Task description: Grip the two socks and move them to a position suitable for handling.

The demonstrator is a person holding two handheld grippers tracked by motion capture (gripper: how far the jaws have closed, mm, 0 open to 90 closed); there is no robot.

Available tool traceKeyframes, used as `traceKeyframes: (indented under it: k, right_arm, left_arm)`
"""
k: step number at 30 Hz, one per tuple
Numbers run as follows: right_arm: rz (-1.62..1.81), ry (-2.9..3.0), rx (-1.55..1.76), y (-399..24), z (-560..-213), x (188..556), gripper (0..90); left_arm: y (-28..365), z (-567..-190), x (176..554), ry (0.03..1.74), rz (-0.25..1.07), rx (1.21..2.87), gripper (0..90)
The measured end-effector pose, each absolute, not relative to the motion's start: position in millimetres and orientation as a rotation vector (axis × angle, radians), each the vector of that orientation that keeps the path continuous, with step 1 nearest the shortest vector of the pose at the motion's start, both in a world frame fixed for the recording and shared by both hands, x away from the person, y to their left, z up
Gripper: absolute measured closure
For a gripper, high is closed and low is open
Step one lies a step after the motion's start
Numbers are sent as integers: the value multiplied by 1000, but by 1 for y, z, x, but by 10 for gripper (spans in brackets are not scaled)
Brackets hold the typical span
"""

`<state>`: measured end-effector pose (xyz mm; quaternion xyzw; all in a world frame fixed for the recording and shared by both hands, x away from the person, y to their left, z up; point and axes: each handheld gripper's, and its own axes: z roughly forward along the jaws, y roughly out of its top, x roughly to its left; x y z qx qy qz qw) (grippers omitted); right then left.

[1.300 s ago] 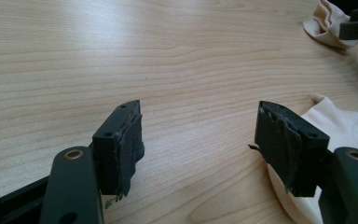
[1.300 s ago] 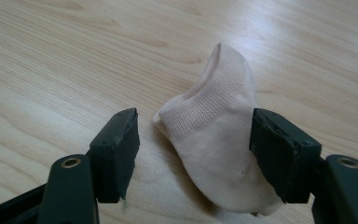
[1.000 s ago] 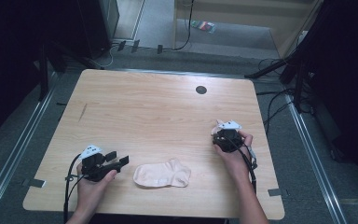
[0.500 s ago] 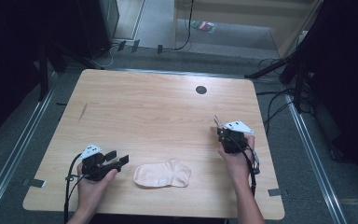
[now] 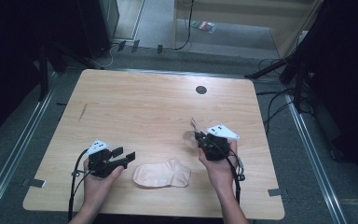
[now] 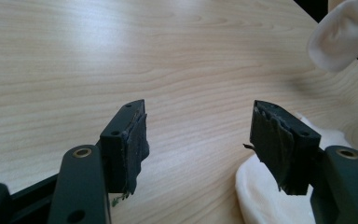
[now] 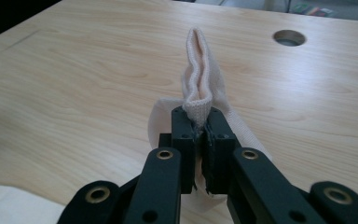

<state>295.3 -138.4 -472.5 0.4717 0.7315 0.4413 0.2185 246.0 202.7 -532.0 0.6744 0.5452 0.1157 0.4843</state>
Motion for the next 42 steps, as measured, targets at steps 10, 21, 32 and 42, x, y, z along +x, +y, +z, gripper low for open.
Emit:
traceKeyframes:
  k: [10,21,32,42]
  right_arm:
    - [1332,2108,1301,-97,-485,286,855]
    - [1342,2169,1274,-66,-508,289,831]
    - [1366,2173,1286,-75,-510,297,523]
    - [1318,2157,1308,-70,-507,311,460]
  left_arm:
    - [189,-532,259,1293,307,1683,369]
    - [189,-540,266,1309,278,1689,369]
    - [182,-547,275,1334,215,1767,378]
    - [180,-539,276,1311,165,1741,376]
